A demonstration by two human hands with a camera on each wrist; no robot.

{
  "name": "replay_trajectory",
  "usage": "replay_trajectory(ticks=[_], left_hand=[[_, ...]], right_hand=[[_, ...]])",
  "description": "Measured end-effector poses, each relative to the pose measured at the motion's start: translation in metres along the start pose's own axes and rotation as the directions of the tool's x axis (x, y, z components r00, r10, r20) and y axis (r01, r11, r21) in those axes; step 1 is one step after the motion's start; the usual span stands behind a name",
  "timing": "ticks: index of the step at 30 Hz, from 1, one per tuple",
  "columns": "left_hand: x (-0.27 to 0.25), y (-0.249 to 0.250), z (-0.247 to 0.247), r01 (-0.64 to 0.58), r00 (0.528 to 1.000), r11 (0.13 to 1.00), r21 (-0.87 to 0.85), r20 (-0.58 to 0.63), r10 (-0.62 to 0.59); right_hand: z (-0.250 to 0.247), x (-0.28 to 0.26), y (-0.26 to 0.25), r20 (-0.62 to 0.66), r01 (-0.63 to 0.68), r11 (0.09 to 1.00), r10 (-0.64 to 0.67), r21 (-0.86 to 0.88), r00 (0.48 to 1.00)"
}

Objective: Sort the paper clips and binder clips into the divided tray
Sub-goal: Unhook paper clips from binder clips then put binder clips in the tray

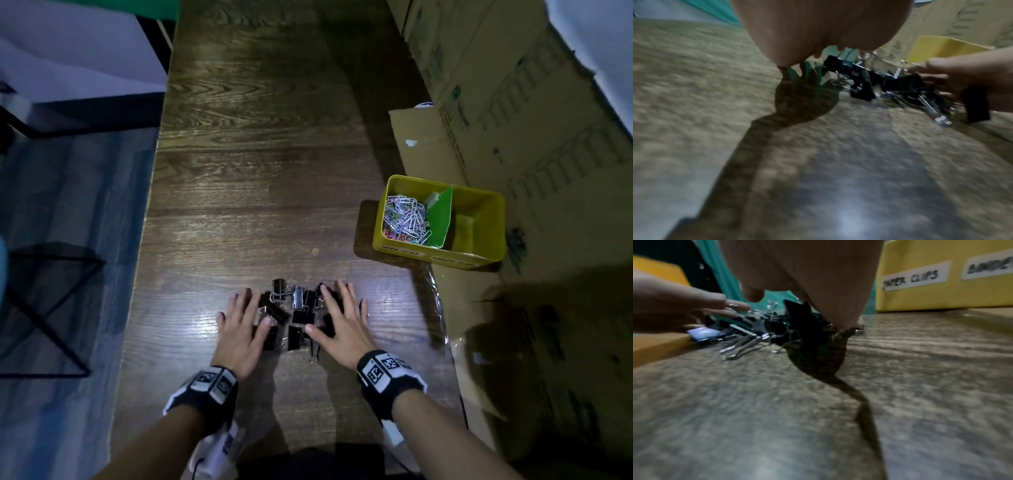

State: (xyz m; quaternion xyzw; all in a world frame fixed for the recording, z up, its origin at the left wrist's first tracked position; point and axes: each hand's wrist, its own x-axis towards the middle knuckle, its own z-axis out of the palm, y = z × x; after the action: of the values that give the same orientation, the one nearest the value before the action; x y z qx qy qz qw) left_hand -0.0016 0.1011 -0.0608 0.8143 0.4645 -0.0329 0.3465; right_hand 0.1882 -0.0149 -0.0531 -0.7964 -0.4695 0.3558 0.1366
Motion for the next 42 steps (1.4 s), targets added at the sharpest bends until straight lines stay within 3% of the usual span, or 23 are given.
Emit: replay_trajectory(ticks=[3, 6, 12, 15, 18, 21, 24, 28, 30, 31, 33, 35, 37, 39, 42], left_hand=[[-0.008, 0.021, 0.02, -0.005, 1.0, 0.996, -0.086, -0.002, 0.004], [-0.013, 0.031, 0.026, -0.01, 1.0, 0.992, -0.128, 0.002, 0.01], [0.003, 0.031, -0.006, -0.036, 0.99, 0.993, -0.111, -0.139, 0.02], [0.036, 0.04, -0.022, 0.007, 0.999, 0.998, -0.058, -0.051, -0.01], [0.063, 0.054, -0.028, 0.028, 0.998, 0.995, 0.1, 0.05, -0.033], [0.078, 0.06, -0.027, 0.029, 0.994, 0.982, 0.189, 0.094, -0.048], [0.084, 0.057, -0.025, 0.046, 0.996, 0.991, 0.126, 0.066, -0.055], [0.08, 0.049, -0.031, 0.136, 0.99, 0.978, -0.16, -0.011, -0.14], [0.077, 0.04, -0.037, 0.218, 0.969, 0.897, -0.384, -0.026, -0.246], [0.074, 0.036, -0.04, 0.247, 0.955, 0.806, -0.538, -0.008, -0.297], [0.067, 0.033, -0.048, 0.264, 0.93, 0.533, -0.804, 0.065, -0.363], [0.059, 0.03, -0.058, 0.261, 0.928, 0.34, -0.903, 0.138, -0.346], [0.054, 0.023, -0.063, 0.294, 0.931, 0.29, -0.911, 0.204, -0.302], [0.05, 0.016, -0.066, 0.33, 0.933, 0.384, -0.863, 0.234, -0.274], [0.04, 0.01, -0.069, 0.251, 0.965, 0.736, -0.628, 0.227, -0.135]], right_hand=[[0.012, -0.006, -0.01, -0.007, 0.042, 0.999, -0.042, 0.007, 0.999], [0.014, -0.01, -0.011, -0.107, 0.04, 0.998, -0.036, 0.041, 0.994], [0.001, -0.002, -0.008, -0.183, -0.004, 0.996, 0.021, 0.093, 0.983], [-0.009, 0.004, -0.012, -0.131, -0.022, 0.998, 0.03, 0.063, 0.991], [-0.016, 0.01, -0.016, -0.037, -0.04, 0.999, 0.039, -0.015, 0.999], [-0.019, 0.015, -0.02, -0.036, -0.003, 0.999, 0.005, 0.046, 0.999], [-0.026, 0.015, -0.022, -0.073, 0.03, 0.984, -0.018, 0.175, 0.997], [-0.029, 0.013, -0.016, -0.013, 0.079, 0.989, -0.078, 0.127, 0.997], [-0.029, 0.011, -0.012, 0.028, 0.076, 0.992, -0.079, 0.097, 0.996], [-0.03, 0.011, -0.01, 0.044, 0.073, 0.993, -0.078, 0.092, 0.996], [-0.034, 0.013, -0.011, 0.081, 0.105, 0.992, -0.11, 0.065, 0.991], [-0.039, 0.018, -0.013, 0.159, 0.155, 0.988, -0.152, -0.003, 0.976], [-0.041, 0.023, -0.015, 0.211, 0.187, 0.978, -0.165, -0.089, 0.963], [-0.039, 0.027, -0.015, 0.215, 0.184, 0.974, -0.152, -0.134, 0.965], [-0.039, 0.029, -0.015, 0.216, 0.195, 0.968, -0.159, -0.156, 0.963]])
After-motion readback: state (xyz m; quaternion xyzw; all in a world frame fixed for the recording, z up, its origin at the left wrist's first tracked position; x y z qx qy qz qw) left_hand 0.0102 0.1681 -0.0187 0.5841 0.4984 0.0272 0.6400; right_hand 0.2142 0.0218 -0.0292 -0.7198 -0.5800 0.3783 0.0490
